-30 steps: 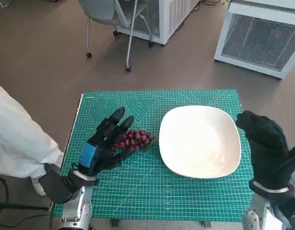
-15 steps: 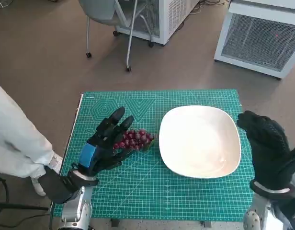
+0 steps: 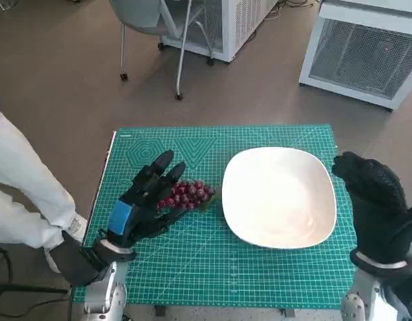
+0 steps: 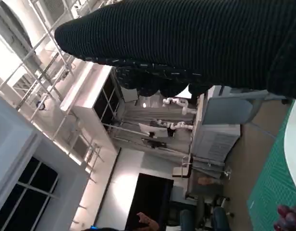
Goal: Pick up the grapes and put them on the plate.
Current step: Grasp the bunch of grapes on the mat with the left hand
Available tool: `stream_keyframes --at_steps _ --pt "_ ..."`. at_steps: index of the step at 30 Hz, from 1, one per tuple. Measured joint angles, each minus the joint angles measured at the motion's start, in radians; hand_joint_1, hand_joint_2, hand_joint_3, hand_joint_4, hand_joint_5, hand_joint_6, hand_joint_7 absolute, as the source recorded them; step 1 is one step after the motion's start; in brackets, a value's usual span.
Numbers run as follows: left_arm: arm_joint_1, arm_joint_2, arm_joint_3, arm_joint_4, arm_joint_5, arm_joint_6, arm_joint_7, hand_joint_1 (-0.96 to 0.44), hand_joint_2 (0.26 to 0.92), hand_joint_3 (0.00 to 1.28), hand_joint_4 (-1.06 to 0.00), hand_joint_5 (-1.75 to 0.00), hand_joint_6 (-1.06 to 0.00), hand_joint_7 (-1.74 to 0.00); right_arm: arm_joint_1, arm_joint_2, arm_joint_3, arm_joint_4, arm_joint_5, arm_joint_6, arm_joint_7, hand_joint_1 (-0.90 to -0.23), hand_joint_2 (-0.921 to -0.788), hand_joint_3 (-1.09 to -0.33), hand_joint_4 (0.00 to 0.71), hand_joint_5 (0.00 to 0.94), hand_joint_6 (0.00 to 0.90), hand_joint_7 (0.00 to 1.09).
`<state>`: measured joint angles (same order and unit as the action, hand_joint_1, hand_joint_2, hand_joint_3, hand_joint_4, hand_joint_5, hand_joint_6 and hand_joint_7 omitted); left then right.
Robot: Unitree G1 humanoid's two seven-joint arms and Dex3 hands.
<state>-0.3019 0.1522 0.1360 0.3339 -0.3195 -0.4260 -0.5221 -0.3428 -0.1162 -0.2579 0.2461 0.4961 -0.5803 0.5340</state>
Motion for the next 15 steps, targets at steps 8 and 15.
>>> stream_keyframes --at_steps 8,15 --pt "0.000 0.002 0.001 -0.002 0.000 0.006 0.005 -0.07 0.921 0.20 -0.32 0.00 -0.29 -0.16 0.004 0.000 0.000 -0.008 -0.005 0.011 -0.006 -0.410 -0.921 -0.553 0.574 0.201 0.306 0.73" --pt "0.000 0.007 0.000 -0.010 0.009 0.007 0.017 -0.10 0.921 0.18 -0.32 0.00 -0.29 -0.16 0.007 0.001 0.000 -0.022 -0.008 0.020 -0.010 -0.410 -0.921 -0.553 0.577 0.194 0.307 0.73"
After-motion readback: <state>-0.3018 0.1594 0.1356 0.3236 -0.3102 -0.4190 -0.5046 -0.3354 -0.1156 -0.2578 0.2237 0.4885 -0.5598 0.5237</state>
